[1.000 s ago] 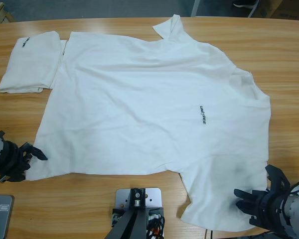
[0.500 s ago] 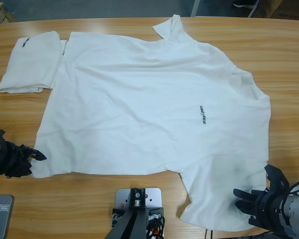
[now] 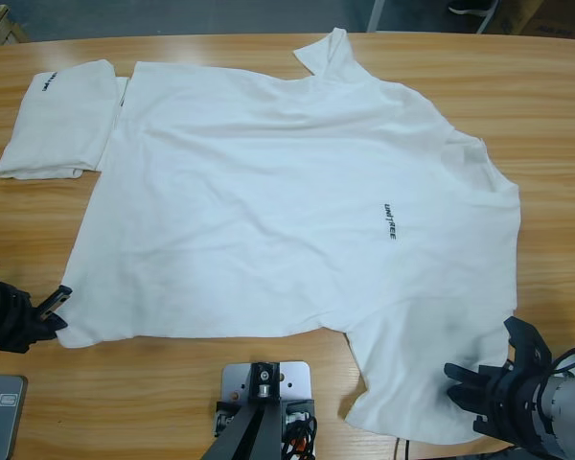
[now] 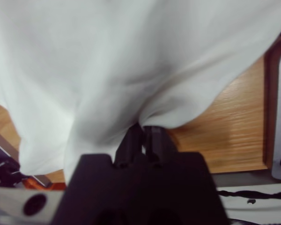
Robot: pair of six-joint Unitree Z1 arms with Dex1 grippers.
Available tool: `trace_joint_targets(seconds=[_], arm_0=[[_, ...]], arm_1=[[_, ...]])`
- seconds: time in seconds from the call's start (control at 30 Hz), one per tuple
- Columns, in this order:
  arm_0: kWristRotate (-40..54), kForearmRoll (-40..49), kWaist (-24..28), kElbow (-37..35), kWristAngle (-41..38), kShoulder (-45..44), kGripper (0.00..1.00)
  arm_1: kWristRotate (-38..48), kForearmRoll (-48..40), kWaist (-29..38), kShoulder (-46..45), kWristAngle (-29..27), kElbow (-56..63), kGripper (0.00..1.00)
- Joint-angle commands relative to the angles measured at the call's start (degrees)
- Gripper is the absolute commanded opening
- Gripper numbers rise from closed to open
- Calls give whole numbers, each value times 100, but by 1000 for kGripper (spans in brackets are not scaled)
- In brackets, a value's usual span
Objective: Fold clothes
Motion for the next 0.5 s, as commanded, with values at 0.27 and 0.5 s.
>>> trace_joint_targets(seconds=[0.27,0.5], arm_0=[[118,1188,316,-808,-242,-613,0],[564,1498,835,-1334,-277,-587,0]], arm_1=[[-406,1013,-176,-507,-109,-288,0],[-1786,1623,-1742,-1484,-297,-680,0]])
